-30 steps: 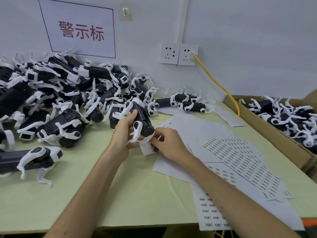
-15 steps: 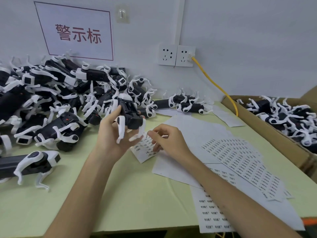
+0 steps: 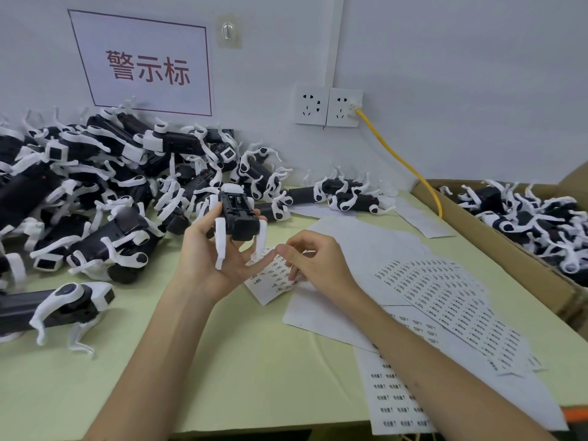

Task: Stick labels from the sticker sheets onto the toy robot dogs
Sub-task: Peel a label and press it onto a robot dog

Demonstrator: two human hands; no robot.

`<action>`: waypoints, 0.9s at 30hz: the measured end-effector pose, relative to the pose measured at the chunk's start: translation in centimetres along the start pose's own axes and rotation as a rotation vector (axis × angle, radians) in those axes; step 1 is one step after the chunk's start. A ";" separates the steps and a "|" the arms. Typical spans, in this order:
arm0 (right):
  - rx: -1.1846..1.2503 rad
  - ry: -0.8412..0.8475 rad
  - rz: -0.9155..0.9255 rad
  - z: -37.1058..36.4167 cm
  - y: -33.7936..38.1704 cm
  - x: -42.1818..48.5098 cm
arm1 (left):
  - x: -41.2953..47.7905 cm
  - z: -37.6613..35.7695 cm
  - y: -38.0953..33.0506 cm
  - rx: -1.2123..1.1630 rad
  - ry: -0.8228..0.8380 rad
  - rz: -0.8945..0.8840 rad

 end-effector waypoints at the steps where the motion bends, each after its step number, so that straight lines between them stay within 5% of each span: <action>1: 0.000 -0.003 -0.002 0.0 0.0 0.0 | 0.0 0.1 0.0 0.005 -0.008 0.004; 12: 0.026 -0.015 -0.015 0.2 0.0 0.1 | -0.3 0.1 -0.9 0.046 -0.071 -0.096; 27: 0.307 0.151 -0.295 -1.2 -1.3 -0.4 | -0.1 -1.1 -0.6 0.159 -0.008 -0.181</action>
Point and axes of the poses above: each hand's wrist, its own x-axis towards the middle knuckle, its own z-axis out of the back of the hand, y = z × x, the point moved 9 cm from there along x, towards the middle knuckle, and after that the axes turned 12 degrees about -z, right-handed, at the moved point
